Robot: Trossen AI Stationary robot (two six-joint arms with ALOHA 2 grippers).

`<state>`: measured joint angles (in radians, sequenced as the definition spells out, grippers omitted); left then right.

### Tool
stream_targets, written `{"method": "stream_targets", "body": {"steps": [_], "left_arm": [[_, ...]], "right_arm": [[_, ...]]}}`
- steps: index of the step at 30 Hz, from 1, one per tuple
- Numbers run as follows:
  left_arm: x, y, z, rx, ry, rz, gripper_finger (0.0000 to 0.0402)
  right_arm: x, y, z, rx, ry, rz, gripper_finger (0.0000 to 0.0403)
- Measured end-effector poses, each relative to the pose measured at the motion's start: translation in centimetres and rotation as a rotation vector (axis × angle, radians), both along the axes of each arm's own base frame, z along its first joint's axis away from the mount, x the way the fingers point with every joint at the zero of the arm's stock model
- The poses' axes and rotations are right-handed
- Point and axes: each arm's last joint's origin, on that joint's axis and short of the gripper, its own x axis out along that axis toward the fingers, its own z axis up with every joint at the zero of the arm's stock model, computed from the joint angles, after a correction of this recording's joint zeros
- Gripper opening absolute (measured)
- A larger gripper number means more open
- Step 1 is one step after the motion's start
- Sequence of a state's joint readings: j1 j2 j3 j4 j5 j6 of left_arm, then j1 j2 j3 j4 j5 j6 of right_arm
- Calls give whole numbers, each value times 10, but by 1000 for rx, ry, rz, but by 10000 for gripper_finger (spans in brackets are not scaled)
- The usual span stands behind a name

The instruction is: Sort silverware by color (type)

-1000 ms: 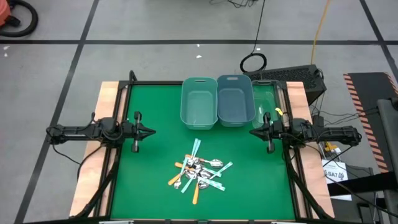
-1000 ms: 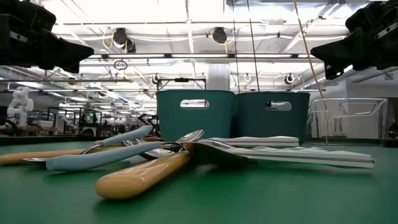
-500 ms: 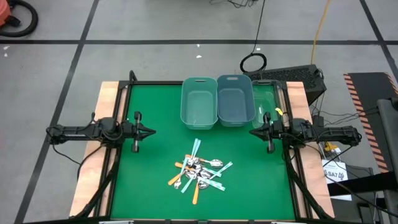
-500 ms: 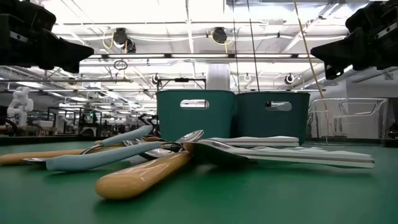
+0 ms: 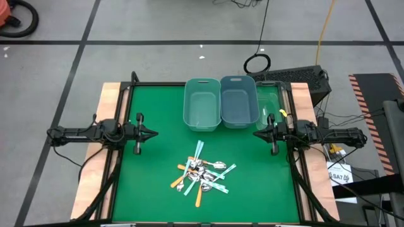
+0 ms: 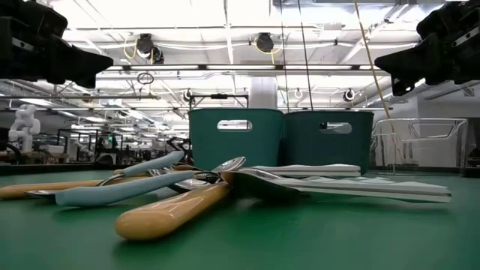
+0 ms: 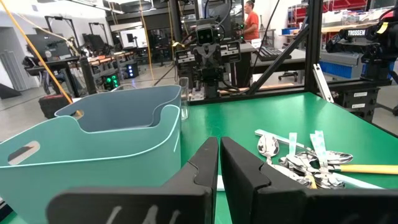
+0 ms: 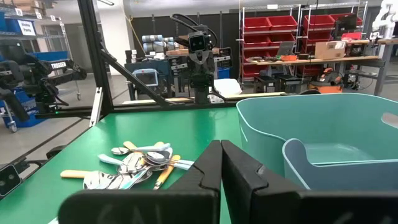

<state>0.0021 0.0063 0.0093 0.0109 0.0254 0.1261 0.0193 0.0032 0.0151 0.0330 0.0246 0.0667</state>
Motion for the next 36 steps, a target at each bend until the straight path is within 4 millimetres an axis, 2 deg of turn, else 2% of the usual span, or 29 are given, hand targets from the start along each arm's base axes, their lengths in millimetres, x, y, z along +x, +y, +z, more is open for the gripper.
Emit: {"method": "stream_targets", "body": {"steps": [30,36], "left_arm": [[0,0,0,0,0,0,26],[0,0,0,0,0,0,26]], "right_arm": [[0,0,0,-5,0,0,2],[0,0,0,151,0,16,2]]}}
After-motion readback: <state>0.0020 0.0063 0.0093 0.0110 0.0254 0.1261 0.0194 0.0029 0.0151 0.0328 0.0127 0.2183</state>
